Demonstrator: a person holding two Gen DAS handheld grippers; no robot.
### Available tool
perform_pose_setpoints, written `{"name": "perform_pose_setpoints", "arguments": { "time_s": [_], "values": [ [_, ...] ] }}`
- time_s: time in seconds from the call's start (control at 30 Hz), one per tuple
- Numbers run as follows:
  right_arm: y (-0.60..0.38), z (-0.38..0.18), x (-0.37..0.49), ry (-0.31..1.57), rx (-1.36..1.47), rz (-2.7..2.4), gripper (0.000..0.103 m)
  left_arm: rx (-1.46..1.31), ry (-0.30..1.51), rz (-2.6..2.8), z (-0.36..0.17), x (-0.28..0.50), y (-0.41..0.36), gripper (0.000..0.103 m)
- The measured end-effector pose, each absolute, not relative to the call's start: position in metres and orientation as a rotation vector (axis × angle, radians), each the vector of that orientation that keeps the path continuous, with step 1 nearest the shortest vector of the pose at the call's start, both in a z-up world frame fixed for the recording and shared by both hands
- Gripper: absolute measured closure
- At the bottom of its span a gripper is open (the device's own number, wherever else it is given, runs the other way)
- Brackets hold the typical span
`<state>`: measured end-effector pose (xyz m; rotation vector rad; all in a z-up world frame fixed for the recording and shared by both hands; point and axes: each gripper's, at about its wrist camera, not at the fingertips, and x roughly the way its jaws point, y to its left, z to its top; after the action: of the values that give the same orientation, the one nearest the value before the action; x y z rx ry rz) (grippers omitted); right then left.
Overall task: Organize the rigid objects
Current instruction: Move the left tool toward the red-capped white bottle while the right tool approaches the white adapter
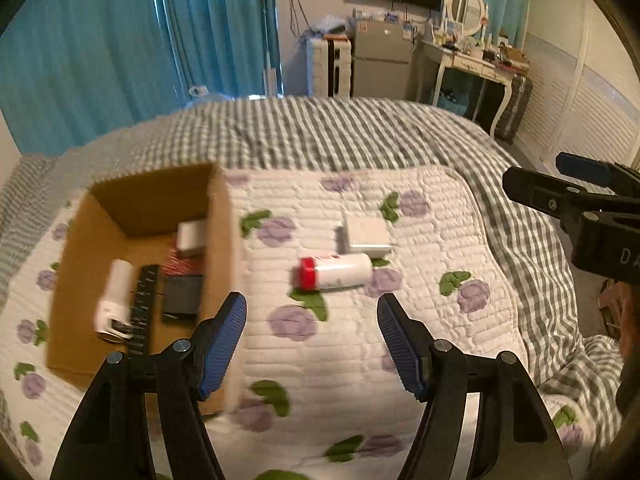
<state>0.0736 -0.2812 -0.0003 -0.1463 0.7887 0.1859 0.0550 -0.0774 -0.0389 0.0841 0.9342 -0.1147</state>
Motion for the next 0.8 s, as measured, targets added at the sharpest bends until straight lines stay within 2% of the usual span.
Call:
{"name": "perform_pose_setpoints", "arguments": {
  "time_s": [0.27,0.5,0.8],
  "values": [
    [-0.295,-0.038,0.107,0.847,-0.102,0.186,0.008,0.079,0.993,-0.129,-0.093,0.086,-0.11,0.032],
    [-0.278,-0.088,0.169,0.93,-0.092,0.22,0.008,-0.009,1.007,-0.084,-0.13,0.113,-0.106,0.032],
    [-0.281,-0.148,0.2,0.967,-0.027,0.245,0.008,-0.049,1.037,-0.006,-0.167,0.138,-0.105,0.032]
  ]
}}
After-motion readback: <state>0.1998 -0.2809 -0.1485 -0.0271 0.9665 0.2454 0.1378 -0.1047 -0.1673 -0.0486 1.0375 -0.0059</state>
